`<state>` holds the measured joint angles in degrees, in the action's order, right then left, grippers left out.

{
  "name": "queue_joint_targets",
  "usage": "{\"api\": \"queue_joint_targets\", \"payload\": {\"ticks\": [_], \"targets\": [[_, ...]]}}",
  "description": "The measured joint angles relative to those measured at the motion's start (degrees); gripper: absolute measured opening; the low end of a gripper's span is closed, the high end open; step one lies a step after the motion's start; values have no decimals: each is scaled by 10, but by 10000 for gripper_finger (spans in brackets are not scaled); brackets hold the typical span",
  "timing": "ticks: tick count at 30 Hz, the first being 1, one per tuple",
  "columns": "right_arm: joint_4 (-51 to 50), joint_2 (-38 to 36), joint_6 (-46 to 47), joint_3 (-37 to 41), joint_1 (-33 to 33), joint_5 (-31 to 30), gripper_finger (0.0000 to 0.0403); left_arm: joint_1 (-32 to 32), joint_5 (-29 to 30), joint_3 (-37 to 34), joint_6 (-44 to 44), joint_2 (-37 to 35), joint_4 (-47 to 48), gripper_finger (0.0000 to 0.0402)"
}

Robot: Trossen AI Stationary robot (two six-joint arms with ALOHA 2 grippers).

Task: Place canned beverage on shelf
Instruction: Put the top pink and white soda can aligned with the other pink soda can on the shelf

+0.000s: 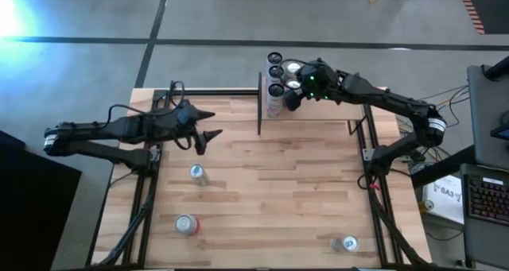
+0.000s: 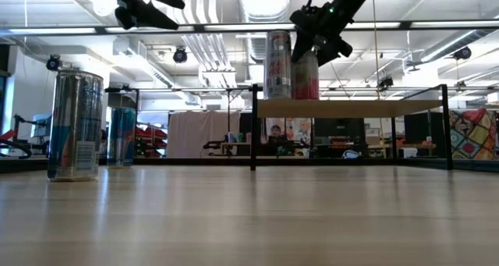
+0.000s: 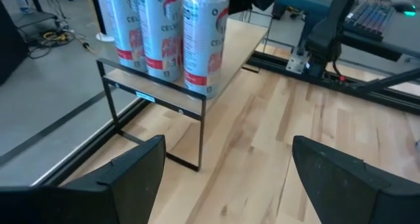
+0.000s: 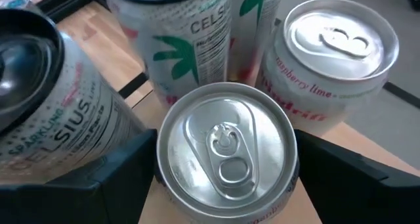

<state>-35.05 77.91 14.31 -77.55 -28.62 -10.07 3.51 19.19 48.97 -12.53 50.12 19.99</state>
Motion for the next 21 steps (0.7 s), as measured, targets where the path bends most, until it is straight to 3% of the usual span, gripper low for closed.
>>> {"api": "queue_joint_targets", "payload": {"ticks": [6,11,21], "targets": [[-1,-9,20,-1,1,-3,321,0,10,0,0,-7,7,310],[-5,-23,33,-1,1,-4,321,0,78,0,5,1,5,310],[-62,-83,79,3,2,-28,328,0,79,3,-35,35,5,292]]}}
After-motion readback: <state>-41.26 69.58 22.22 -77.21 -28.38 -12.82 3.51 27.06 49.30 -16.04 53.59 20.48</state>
